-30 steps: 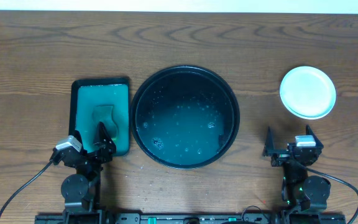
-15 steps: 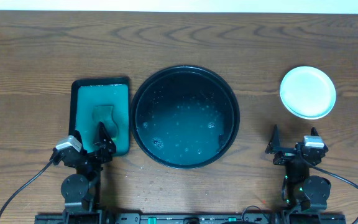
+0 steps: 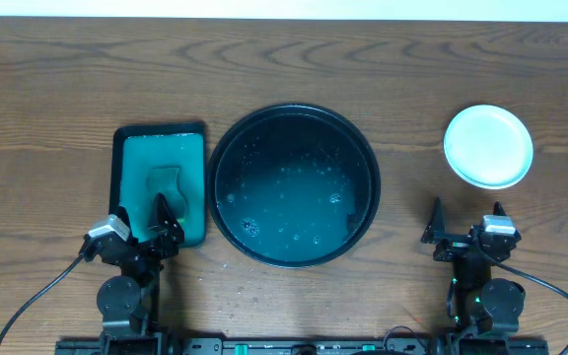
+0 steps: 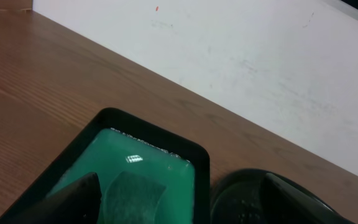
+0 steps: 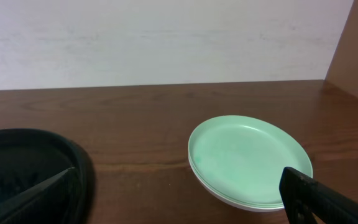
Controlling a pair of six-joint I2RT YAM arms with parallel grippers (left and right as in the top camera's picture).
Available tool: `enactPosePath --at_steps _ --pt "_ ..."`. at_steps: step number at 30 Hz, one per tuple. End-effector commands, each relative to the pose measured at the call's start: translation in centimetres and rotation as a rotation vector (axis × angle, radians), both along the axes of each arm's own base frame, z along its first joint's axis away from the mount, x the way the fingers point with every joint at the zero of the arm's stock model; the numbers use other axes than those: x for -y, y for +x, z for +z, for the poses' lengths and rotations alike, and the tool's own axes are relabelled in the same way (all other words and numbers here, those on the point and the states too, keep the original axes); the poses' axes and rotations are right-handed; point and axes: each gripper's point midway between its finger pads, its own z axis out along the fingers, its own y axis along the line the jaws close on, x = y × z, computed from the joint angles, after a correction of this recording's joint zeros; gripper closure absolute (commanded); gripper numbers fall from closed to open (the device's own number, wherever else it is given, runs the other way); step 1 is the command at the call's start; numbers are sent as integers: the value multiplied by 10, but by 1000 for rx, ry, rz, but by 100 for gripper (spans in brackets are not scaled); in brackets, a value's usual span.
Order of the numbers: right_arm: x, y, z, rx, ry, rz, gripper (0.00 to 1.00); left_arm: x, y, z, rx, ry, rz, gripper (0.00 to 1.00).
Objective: Clean dirty plates on tray and stack at the side
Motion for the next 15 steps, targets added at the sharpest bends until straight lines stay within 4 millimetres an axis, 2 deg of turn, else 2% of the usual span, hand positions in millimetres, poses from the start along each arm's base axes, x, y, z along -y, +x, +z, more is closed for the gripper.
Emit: enactPosePath --at_steps 1,12,15 --pt "5 -1 0 4 9 -26 1 -4 -2 -16 -56 14 18 18" --pt "5 -1 0 4 9 -26 1 -4 -2 -16 -56 14 19 18" --pt "5 -1 0 4 9 -26 1 -4 -2 -16 -63 69 15 18"
